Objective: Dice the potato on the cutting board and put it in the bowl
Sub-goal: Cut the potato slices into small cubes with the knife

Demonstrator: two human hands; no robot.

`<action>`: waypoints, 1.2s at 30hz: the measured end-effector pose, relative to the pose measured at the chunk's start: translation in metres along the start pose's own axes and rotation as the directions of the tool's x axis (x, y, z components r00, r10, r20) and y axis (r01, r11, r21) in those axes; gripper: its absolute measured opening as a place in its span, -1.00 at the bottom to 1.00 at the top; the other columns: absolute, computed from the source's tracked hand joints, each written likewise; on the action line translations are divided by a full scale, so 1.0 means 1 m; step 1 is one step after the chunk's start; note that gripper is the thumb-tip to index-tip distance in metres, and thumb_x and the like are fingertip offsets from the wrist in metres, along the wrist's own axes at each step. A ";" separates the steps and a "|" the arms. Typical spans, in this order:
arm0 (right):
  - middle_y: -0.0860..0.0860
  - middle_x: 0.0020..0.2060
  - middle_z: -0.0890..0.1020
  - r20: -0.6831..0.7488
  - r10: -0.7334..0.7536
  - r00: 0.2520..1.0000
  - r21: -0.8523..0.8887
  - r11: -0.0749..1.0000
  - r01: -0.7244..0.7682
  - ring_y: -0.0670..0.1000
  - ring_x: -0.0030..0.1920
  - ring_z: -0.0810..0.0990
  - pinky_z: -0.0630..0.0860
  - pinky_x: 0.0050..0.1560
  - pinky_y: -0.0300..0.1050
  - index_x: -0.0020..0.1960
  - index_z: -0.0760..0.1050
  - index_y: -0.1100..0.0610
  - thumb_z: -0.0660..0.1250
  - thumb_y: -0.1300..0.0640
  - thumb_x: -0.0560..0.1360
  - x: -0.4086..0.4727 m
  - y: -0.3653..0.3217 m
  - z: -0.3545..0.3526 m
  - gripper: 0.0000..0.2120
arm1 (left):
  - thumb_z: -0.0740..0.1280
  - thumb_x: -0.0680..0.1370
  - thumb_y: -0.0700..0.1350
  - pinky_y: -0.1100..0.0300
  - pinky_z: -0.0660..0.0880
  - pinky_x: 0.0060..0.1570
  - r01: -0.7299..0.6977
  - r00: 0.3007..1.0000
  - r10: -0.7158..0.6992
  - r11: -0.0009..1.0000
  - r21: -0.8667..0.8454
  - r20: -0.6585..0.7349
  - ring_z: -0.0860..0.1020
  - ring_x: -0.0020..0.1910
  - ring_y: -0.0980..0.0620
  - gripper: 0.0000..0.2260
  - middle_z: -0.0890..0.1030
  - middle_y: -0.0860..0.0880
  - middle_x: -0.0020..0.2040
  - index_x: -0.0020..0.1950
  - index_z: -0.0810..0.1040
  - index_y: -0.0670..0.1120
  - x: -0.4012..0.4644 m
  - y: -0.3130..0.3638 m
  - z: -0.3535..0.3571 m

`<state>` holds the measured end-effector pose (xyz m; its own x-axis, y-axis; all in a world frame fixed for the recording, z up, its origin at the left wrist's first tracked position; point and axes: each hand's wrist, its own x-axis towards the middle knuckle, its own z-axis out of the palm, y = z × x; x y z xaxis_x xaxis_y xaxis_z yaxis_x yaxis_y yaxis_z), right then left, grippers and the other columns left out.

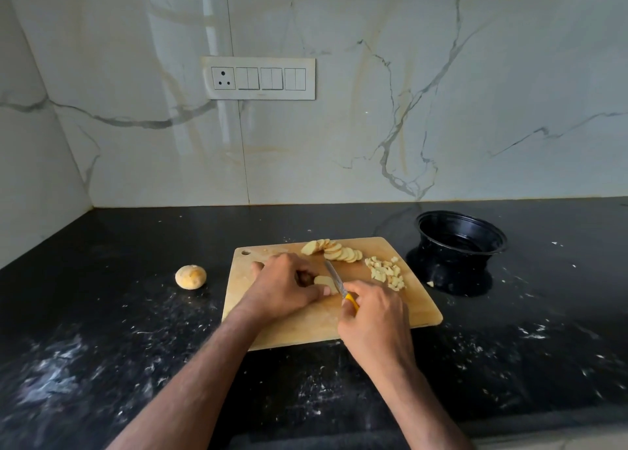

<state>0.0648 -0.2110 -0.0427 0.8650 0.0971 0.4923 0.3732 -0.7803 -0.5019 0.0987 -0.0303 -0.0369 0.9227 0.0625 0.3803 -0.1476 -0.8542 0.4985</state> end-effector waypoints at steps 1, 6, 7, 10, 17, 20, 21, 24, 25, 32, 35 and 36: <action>-0.07 -0.09 0.67 0.000 -0.012 1.000 -0.012 1.000 0.012 -0.06 -0.12 0.61 0.60 -0.03 -0.16 0.16 0.66 0.04 0.37 0.17 0.51 -0.001 -0.001 -0.001 -0.75 | 0.51 0.39 0.25 -0.06 0.39 0.10 -0.002 1.000 0.002 1.000 -0.002 0.005 0.51 -0.07 0.12 -0.71 0.60 0.17 -0.18 -0.04 0.69 0.10 0.000 0.000 0.000; -0.06 -0.03 0.64 0.052 -0.057 0.997 -0.068 0.996 0.060 -0.02 -0.07 0.64 0.62 0.05 -0.08 0.25 0.63 0.05 0.34 0.14 0.54 -0.004 -0.007 -0.002 -0.71 | 0.50 0.41 0.22 -0.08 0.38 0.14 0.001 1.000 -0.001 1.000 0.016 -0.023 0.52 -0.01 0.10 -0.74 0.59 0.19 -0.12 -0.02 0.67 0.11 0.000 0.003 0.007; -0.06 -0.02 0.63 0.064 -0.059 0.996 -0.078 0.995 0.064 -0.01 -0.07 0.64 0.62 0.05 -0.08 0.26 0.62 0.05 0.33 0.14 0.55 -0.004 -0.008 -0.002 -0.70 | 0.49 0.41 0.23 -0.05 0.33 0.12 0.014 1.000 -0.013 1.000 0.027 -0.028 0.51 0.02 0.11 -0.74 0.60 0.20 -0.10 -0.01 0.67 0.13 0.000 0.003 0.008; -0.06 0.00 0.63 0.083 -0.059 0.995 -0.105 0.992 0.068 -0.02 -0.07 0.64 0.62 0.05 -0.08 0.26 0.61 0.03 0.32 0.12 0.55 -0.006 -0.011 -0.004 -0.70 | 0.48 0.40 0.25 -0.02 0.22 0.06 0.041 0.999 -0.039 0.998 0.051 -0.028 0.49 0.05 0.12 -0.74 0.59 0.22 -0.06 0.00 0.65 0.16 0.000 0.004 0.010; -0.07 -0.02 0.62 0.092 -0.066 0.994 -0.131 0.988 0.077 -0.06 -0.12 0.63 0.57 -0.04 -0.20 0.22 0.61 0.04 0.33 0.13 0.55 -0.006 -0.013 -0.005 -0.74 | 0.46 0.43 0.23 -0.02 0.24 0.08 0.052 0.999 -0.052 0.995 0.088 -0.006 0.48 0.08 0.12 -0.72 0.58 0.22 -0.02 0.07 0.66 0.15 0.000 0.007 0.010; -0.06 -0.01 0.61 0.097 -0.064 0.993 -0.124 0.989 0.076 -0.05 -0.10 0.62 0.54 -0.03 -0.20 0.22 0.62 0.04 0.33 0.14 0.54 -0.006 -0.012 -0.003 -0.74 | 0.46 0.45 0.21 -0.04 0.26 0.10 0.045 0.999 -0.045 0.994 0.101 0.001 0.47 0.11 0.10 -0.72 0.57 0.21 0.02 0.09 0.65 0.14 0.000 0.009 0.010; -0.07 -0.01 0.60 0.099 -0.064 0.993 -0.118 0.990 0.076 -0.05 -0.10 0.61 0.54 -0.02 -0.20 0.22 0.62 0.04 0.34 0.15 0.54 -0.005 -0.012 -0.003 -0.74 | 0.46 0.45 0.20 -0.04 0.27 0.11 0.044 0.999 -0.044 0.994 0.103 0.002 0.47 0.11 0.10 -0.73 0.58 0.20 0.03 0.09 0.65 0.14 0.000 0.009 0.011; -0.06 -0.02 0.60 0.093 -0.055 0.994 -0.108 0.992 0.065 -0.05 -0.09 0.60 0.55 -0.01 -0.19 0.20 0.63 0.07 0.35 0.20 0.52 -0.004 -0.013 -0.001 -0.73 | 0.46 0.47 0.18 -0.04 0.27 0.10 0.045 0.999 -0.046 0.994 0.104 0.008 0.47 0.13 0.08 -0.74 0.59 0.18 0.05 0.10 0.66 0.12 0.000 0.010 0.011; -0.06 -0.03 0.60 0.089 -0.052 0.995 -0.108 0.992 0.061 -0.05 -0.10 0.59 0.54 -0.03 -0.19 0.18 0.64 0.07 0.36 0.21 0.50 -0.002 -0.013 0.000 -0.73 | 0.47 0.47 0.17 -0.04 0.27 0.11 0.046 0.999 -0.047 0.994 0.099 0.012 0.47 0.14 0.07 -0.75 0.59 0.17 0.06 0.09 0.66 0.11 0.000 0.010 0.011; -0.03 0.03 0.62 0.132 -0.074 0.988 -0.083 0.993 0.085 -0.02 -0.03 0.61 0.57 -0.01 -0.18 0.23 0.63 0.09 0.37 0.26 0.48 0.006 -0.016 0.001 -0.67 | 0.48 0.47 0.13 -0.06 0.29 0.12 0.055 0.998 -0.055 0.997 0.059 0.013 0.49 0.12 0.05 -0.80 0.61 0.16 0.02 0.04 0.69 0.11 0.000 0.011 0.010; -0.04 0.05 0.61 0.129 -0.081 0.988 -0.068 0.994 0.090 -0.05 -0.02 0.59 0.55 0.02 -0.21 0.26 0.62 0.08 0.36 0.24 0.51 0.000 -0.014 -0.004 -0.67 | 0.49 0.47 0.15 -0.05 0.28 0.12 0.079 0.997 -0.079 0.996 0.033 0.005 0.48 0.09 0.08 -0.78 0.58 0.20 -0.03 0.07 0.68 0.12 -0.002 0.012 0.011; -0.05 0.04 0.61 0.122 -0.083 0.989 -0.063 0.994 0.091 -0.06 -0.03 0.58 0.53 0.02 -0.23 0.26 0.62 0.09 0.36 0.23 0.52 -0.003 -0.013 -0.005 -0.67 | 0.49 0.47 0.16 -0.06 0.28 0.14 0.084 0.996 -0.084 0.996 0.026 0.009 0.48 0.09 0.08 -0.76 0.56 0.20 -0.04 0.09 0.68 0.12 -0.002 0.012 0.011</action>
<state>0.0558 -0.2043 -0.0339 0.8657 0.2360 0.4414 0.4283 -0.8057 -0.4093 0.0992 -0.0463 -0.0401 0.9349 0.1295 0.3305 -0.0608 -0.8589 0.5085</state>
